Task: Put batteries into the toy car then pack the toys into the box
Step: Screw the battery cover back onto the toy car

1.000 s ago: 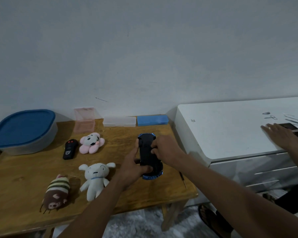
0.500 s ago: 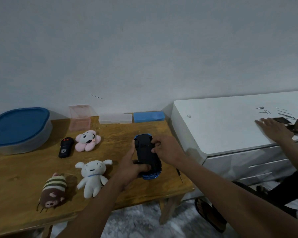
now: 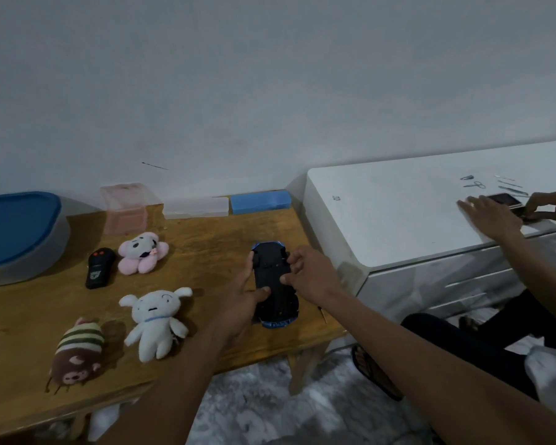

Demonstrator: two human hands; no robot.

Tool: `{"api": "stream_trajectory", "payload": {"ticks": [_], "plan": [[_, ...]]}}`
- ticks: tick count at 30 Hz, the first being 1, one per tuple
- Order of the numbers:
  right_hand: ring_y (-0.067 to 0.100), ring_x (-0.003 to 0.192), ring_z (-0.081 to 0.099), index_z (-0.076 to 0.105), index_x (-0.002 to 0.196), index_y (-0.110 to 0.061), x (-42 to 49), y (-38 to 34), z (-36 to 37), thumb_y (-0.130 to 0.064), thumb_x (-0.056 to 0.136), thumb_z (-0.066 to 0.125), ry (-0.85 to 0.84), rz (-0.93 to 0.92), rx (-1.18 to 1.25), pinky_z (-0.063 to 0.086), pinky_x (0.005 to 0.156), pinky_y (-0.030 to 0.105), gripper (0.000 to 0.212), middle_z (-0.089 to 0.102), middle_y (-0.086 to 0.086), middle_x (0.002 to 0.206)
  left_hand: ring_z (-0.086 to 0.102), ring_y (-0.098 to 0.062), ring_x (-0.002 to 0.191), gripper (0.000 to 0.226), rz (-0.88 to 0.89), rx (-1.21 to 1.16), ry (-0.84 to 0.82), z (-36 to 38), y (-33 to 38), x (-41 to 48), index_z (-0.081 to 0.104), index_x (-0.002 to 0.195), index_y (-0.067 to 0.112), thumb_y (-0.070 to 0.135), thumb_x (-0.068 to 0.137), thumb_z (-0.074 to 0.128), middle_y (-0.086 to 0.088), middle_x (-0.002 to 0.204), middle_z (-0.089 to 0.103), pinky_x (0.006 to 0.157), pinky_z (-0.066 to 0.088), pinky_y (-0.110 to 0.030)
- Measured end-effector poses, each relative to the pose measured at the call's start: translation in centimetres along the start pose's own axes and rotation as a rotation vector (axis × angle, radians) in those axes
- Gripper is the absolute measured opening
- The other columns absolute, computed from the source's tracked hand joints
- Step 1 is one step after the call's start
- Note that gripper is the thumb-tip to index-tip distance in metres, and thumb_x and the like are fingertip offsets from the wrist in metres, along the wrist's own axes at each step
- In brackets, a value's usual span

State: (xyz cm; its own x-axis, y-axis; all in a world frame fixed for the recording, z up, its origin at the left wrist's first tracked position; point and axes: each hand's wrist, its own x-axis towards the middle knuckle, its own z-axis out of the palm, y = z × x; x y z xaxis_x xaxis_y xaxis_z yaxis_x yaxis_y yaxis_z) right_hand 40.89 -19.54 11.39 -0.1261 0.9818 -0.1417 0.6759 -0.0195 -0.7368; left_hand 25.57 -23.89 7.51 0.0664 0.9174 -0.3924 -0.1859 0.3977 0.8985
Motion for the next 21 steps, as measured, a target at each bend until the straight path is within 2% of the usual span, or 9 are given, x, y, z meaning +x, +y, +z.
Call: {"api": "stream_trajectory", "payload": {"ticks": [3, 6, 8, 10, 14, 18, 21], "plan": [[0.004, 0.067, 0.05, 0.056, 0.094, -0.015, 0.2, 0.8, 0.3, -0.013, 0.079, 0.073, -0.017, 0.017, -0.004, 0.038, 0.056, 0.016, 0.023, 0.052, -0.008, 0.073, 0.054, -0.029, 0.118, 0.077, -0.03, 0.01, 0.002, 0.5, -0.3, -0.1, 0.02, 0.145, 0.05, 0.002, 0.094, 0.052, -0.001, 0.139, 0.048, 0.096, 0.047, -0.057], [0.015, 0.08, 0.059, 0.055, 0.089, -0.017, 0.5, 1.8, 0.5, -0.013, 0.087, 0.063, -0.025, 0.046, 0.005, 0.045, 0.061, 0.021, 0.01, 0.057, -0.003, 0.081, 0.053, -0.028, 0.117, 0.077, -0.052, 0.006, 0.0, 0.7, -0.8, -0.1, 0.018, 0.147, 0.046, 0.001, 0.095, 0.051, -0.001, 0.138, 0.048, 0.096, 0.047, -0.055], [0.018, 0.086, 0.06, 0.055, 0.087, -0.018, 1.1, 3.0, 0.6, -0.01, 0.088, 0.057, 0.0, 0.074, -0.081, 0.044, 0.067, 0.024, 0.008, 0.061, 0.001, 0.089, 0.051, -0.031, 0.123, 0.079, -0.066, -0.013, -0.005, 0.6, -1.5, 0.1, 0.018, 0.147, 0.047, 0.001, 0.094, 0.053, -0.002, 0.143, 0.046, 0.098, 0.044, -0.059], [0.019, 0.089, 0.062, 0.056, 0.086, -0.016, 1.6, 4.5, 0.6, -0.008, 0.088, 0.055, 0.002, 0.114, -0.204, 0.042, 0.068, 0.021, 0.008, 0.064, 0.004, 0.094, 0.049, -0.03, 0.126, 0.08, -0.081, -0.016, 0.004, 0.4, -2.0, 0.1, 0.018, 0.147, 0.046, 0.0, 0.093, 0.054, -0.001, 0.146, 0.043, 0.1, 0.043, -0.058], [0.024, 0.09, 0.063, 0.058, 0.088, -0.009, 2.7, 7.5, 0.7, -0.009, 0.087, 0.054, -0.043, 0.183, -0.313, 0.047, 0.07, 0.024, 0.004, 0.063, 0.009, 0.092, 0.055, -0.027, 0.122, 0.08, -0.113, -0.049, 0.011, 0.0, -2.9, 0.2, 0.016, 0.148, 0.044, -0.001, 0.093, 0.053, -0.003, 0.143, 0.048, 0.1, 0.045, -0.054], [0.021, 0.076, 0.059, 0.052, 0.077, -0.008, 3.6, 9.3, 1.4, -0.013, 0.085, 0.059, -0.087, 0.211, -0.41, 0.041, 0.059, 0.024, 0.012, 0.059, 0.009, 0.081, 0.063, -0.026, 0.112, 0.078, -0.144, -0.078, 0.053, -0.2, -3.4, 0.3, 0.02, 0.148, 0.044, -0.002, 0.094, 0.053, -0.004, 0.133, 0.057, 0.099, 0.047, -0.053], [0.019, 0.078, 0.057, 0.052, 0.08, -0.009, 4.4, 10.0, 2.1, -0.011, 0.087, 0.056, -0.127, 0.193, -0.468, 0.039, 0.062, 0.025, 0.008, 0.054, 0.006, 0.083, 0.062, -0.026, 0.112, 0.077, -0.164, -0.099, 0.053, -0.2, -3.4, 0.5, 0.02, 0.147, 0.045, -0.001, 0.094, 0.053, -0.003, 0.135, 0.056, 0.097, 0.049, -0.053]]}}
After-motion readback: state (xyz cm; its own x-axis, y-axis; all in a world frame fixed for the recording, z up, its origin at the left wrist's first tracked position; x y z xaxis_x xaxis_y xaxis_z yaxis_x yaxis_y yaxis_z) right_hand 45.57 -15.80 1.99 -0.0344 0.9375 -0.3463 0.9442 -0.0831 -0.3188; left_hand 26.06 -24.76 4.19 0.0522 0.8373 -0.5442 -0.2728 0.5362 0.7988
